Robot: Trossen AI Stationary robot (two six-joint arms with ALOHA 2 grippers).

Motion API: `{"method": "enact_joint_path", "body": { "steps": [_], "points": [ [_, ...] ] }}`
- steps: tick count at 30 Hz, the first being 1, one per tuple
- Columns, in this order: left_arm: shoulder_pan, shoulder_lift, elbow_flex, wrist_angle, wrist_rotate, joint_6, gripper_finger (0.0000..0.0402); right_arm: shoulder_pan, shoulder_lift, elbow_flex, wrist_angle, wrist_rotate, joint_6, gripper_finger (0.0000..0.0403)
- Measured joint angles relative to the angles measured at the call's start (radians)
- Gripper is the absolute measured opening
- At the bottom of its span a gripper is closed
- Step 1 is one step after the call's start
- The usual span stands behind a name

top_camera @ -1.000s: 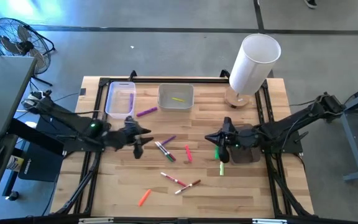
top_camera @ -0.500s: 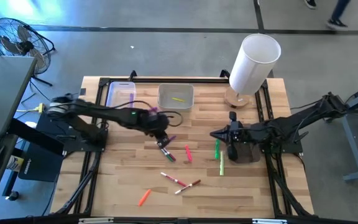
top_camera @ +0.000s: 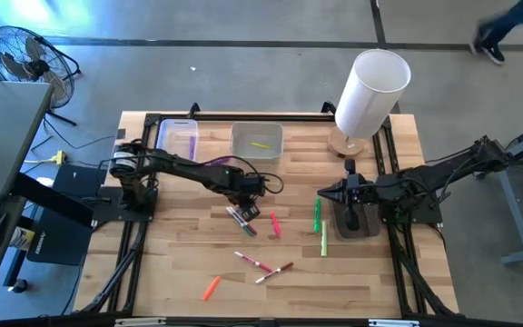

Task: Pick & Place Markers
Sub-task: Put the purple pen into the gray bin

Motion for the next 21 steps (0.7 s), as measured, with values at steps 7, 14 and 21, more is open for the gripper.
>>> {"method": "enact_joint_path", "body": {
  "steps": [7, 14, 21],
  "points": [
    [0.0, 0.053, 0.005, 0.034, 0.002, 0.0, 0.0161, 0.0, -0.023, 0.0, -0.035, 0.001, -0.003, 0.0003],
    [0.0, 0.066, 0.003, 0.041, -0.003, 0.0, 0.0062, -0.002, -0.035, 0.0, -0.055, 0.005, -0.006, 0.0004],
    [0.0, 0.067, 0.003, 0.073, -0.001, -0.001, 0.0032, -0.002, -0.035, 0.0, -0.062, 0.015, -0.006, 0.0001]
  ]
}}
